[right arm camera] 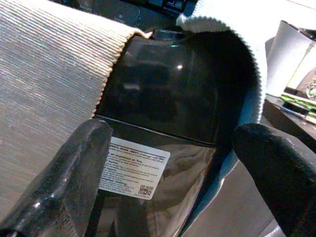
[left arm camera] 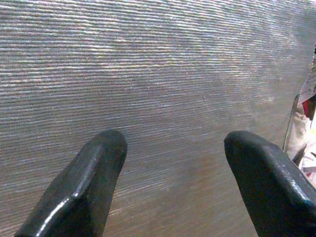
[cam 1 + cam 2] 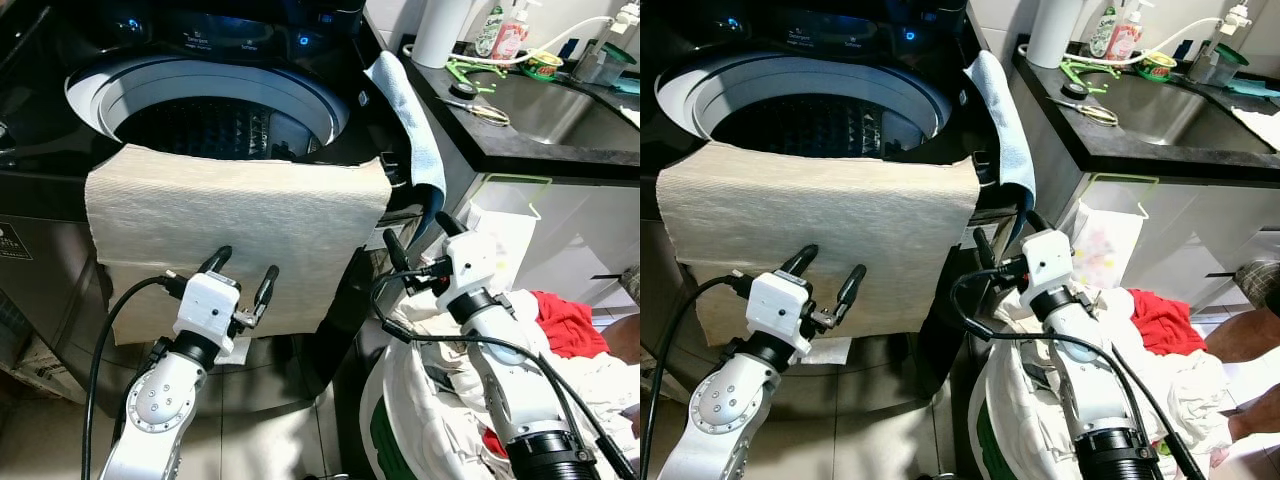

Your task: Clothes washing

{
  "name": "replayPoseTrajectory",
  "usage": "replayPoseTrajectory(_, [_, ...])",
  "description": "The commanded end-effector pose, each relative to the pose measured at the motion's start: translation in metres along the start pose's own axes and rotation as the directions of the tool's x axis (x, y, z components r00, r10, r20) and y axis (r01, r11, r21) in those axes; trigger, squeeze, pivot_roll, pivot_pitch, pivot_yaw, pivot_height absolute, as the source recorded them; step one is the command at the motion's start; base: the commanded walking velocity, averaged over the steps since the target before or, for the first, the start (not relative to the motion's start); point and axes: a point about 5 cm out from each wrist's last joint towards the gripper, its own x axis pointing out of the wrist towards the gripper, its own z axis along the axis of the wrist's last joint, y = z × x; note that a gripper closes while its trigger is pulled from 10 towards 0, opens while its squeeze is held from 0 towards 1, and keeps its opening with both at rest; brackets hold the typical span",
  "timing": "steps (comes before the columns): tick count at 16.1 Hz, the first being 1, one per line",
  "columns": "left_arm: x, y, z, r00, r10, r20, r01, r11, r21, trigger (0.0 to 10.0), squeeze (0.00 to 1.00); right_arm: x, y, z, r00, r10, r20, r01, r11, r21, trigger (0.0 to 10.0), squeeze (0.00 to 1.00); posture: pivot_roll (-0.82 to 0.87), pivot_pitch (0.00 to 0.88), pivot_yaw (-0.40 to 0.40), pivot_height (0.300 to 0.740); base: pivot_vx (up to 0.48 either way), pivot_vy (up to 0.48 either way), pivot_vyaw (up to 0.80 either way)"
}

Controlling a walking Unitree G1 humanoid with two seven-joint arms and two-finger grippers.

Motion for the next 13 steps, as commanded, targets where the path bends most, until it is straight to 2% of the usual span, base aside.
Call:
replayPoseTrajectory(1, [0.0063,-0.0008,0.0015,1.0,-0.008,0.006,0.008,1.0,0.003,10.0,0.0,0.0006,-0.0092,0.0029,1.0,-0.02,0.002,0.02,1.0,-0.012,10.0,0.0,0.18,0.0,-0.144,0.74,0.0,0.0,-0.64])
replayPoseTrajectory(3, [0.0087,-0.0009,0.0024,1.0,-0.007,0.006,0.007,1.0,-0.012,10.0,0.0,0.0013,-0.0108,0.0035,1.0,-0.024,0.003,0.024,1.0,-0.018,10.0,0.0,0.18,0.0,-0.145,0.74,0.0,0.0,-0.65])
replayPoseTrajectory(4, [0.0096,-0.0029,0.0028,1.0,-0.024,0.008,0.024,0.999,-0.049,10.0,0.0,0.0009,-0.0116,0.0035,1.0,-0.026,0.002,0.026,0.999,-0.02,10.0,0.0,0.17,0.0,-0.145,0.74,0.0,0.307,-0.66])
replayPoseTrajectory(5, [0.0098,-0.0032,0.0032,1.0,-0.026,0.009,0.026,0.998,-0.053,10.0,0.0,0.0006,-0.0119,0.0034,1.0,-0.025,0.001,0.025,0.999,-0.022,10.0,0.0,0.17,0.0,-0.146,0.74,0.0,0.382,-0.66])
replayPoseTrajectory(9, [0.0109,-0.0042,0.0043,1.0,-0.012,0.014,0.012,1.0,-0.014,10.0,0.0,-0.001,-0.0123,-0.0005,1.0,-0.022,-0.016,0.022,0.999,-0.034,10.0,0.0,0.17,0.0,-0.148,0.74,0.0,0.0,-0.68])
replayPoseTrajectory(13, [0.0106,-0.0038,0.004,1.0,-0.015,0.012,0.015,1.0,-0.007,10.0,0.0,-0.0009,-0.0128,-0.0007,0.999,-0.03,-0.023,0.03,0.999,-0.017,10.0,0.0,0.17,0.0,-0.145,0.74,0.0,0.0,-0.68])
